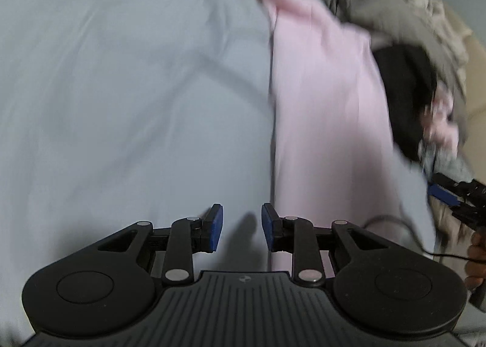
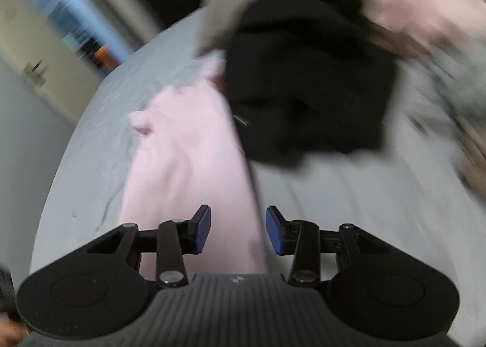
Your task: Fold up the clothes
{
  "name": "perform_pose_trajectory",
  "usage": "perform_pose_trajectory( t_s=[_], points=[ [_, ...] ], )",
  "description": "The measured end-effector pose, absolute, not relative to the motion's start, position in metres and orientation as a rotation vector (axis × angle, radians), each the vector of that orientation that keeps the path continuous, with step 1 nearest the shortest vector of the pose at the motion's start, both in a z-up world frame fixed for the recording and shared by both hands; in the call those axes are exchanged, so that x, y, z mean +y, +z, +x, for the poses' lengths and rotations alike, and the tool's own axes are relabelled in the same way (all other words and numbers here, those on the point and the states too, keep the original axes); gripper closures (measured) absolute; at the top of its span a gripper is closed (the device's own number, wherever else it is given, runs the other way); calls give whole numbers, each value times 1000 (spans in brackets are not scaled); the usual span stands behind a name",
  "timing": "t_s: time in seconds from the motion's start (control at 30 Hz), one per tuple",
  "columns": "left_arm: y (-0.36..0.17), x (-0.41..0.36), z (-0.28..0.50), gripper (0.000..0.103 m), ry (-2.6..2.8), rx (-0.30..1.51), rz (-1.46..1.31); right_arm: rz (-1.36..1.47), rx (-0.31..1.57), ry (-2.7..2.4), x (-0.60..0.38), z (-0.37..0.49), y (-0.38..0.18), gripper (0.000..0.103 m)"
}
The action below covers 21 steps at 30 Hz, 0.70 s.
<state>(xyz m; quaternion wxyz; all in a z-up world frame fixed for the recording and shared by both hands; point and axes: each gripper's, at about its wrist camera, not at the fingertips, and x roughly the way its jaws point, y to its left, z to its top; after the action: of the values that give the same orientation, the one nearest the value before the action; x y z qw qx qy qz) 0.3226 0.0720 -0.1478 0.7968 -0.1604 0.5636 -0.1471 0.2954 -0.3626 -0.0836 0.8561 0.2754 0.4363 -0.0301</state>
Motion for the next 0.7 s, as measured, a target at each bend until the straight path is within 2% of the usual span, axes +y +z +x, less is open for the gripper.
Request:
perform_pose_trajectory(
  t_s=[0.23, 0.37, 0.6, 0.7],
  points=[
    [-138, 62, 229, 77, -277, 1295, -348, 701, 983, -179, -367, 165, -89, 59],
    [-124, 58, 189, 60, -202, 1261, -346, 733, 978, -165, -360, 107, -86, 59],
    [-130, 36, 88, 60, -164, 1133, -295, 787, 894, -79, -343, 24, -117, 59],
    [-142, 39, 53, 60, -169, 1073, -355, 790, 811, -66, -337, -6, -131, 59]
  ],
)
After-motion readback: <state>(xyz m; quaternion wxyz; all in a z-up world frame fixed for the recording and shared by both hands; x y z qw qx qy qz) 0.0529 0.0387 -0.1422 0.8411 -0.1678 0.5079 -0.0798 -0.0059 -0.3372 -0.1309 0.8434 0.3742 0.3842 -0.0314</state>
